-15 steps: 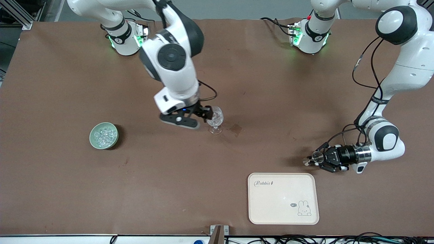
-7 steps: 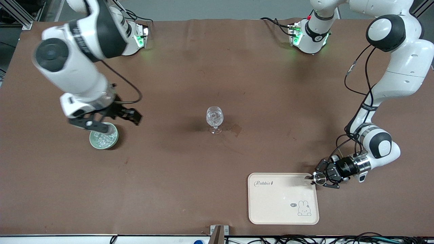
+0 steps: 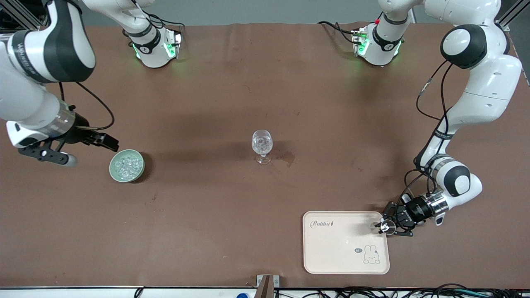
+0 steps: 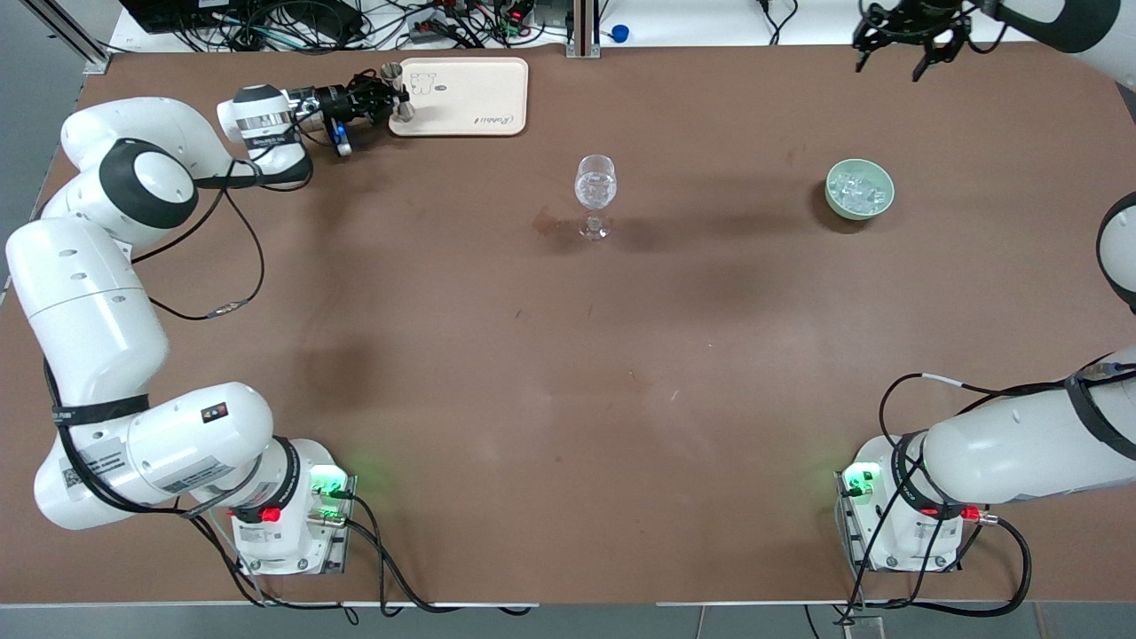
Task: Pour wine and add ice with both arms
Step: 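Lower the jigger onto the white tray while the right gripper retracts, then open the left gripper and lift it off the jigger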
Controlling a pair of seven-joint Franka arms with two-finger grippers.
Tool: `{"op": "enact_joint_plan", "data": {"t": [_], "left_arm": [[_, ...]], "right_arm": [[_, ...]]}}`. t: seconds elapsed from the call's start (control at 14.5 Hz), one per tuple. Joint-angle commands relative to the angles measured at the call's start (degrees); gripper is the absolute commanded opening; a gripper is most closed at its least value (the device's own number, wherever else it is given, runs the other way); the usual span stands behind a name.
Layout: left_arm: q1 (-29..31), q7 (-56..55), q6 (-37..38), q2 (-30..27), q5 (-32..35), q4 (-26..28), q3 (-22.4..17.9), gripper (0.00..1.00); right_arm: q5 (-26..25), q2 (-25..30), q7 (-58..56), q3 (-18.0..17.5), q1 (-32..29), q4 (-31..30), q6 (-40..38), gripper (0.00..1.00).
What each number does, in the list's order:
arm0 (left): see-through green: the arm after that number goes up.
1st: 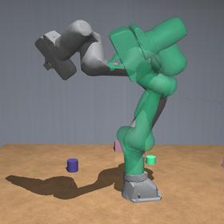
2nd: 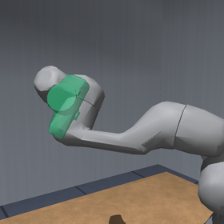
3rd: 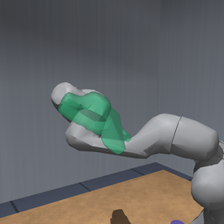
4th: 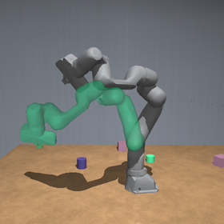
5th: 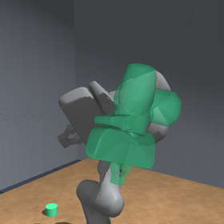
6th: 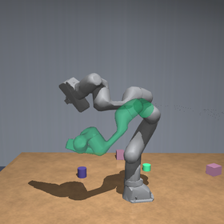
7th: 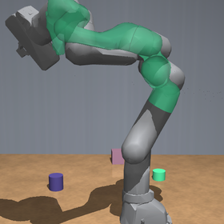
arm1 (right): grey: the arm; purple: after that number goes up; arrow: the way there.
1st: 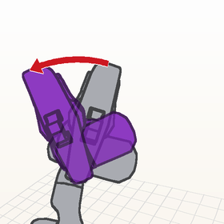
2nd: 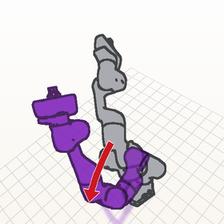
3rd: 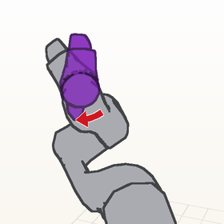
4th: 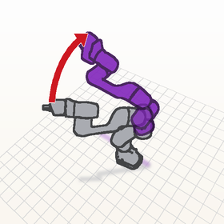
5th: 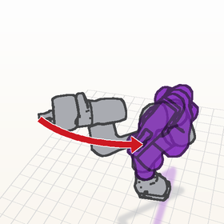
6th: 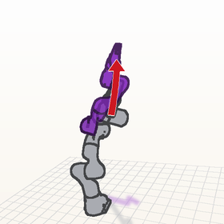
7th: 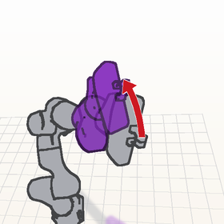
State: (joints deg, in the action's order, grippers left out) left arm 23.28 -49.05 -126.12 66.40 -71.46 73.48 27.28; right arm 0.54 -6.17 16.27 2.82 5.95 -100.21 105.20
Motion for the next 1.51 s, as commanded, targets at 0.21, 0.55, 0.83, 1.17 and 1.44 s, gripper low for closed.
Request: {"op": "enact_joint_plan", "data": {"t": [0.21, 0.55, 0.83, 1.17, 1.44], "left_arm": [[-0.7, 0.6, -0.3, 1.2, -1.4, -1.4, -0.7, 0.29], [-0.1, 0.3, -0.1, 0.3, -0.4, -0.6, -0.7, 0.94], [2.7, -0.7, 0.7, -3.1, 10.1, 1.6, -1.2, 1.0], [6.5, -1.7, 8.5, -8.0, 27.2, 3.0, -1.2, 1.0], [6.5, -6.6, 12.9, -13.8, 40.5, 2.8, -0.7, 1.0]], "right_arm": [[-0.5, 3.3, -12.0, -1.2, -5.1, 4.7, -6.2, 0.95], [-0.4, 3.0, -14.0, -1.3, -5.4, 14.3, -13.7, 0.98], [-0.4, 2.3, -14.1, -1.4, -5.5, 19.7, -18.5, 0.99], [-0.4, 5.3, -16.3, -1.2, -5.7, 14.5, -20.5, 0.98], [-0.4, 9.6, -16.4, -1.3, -5.8, 9.2, -19.1, 0.97]]}}
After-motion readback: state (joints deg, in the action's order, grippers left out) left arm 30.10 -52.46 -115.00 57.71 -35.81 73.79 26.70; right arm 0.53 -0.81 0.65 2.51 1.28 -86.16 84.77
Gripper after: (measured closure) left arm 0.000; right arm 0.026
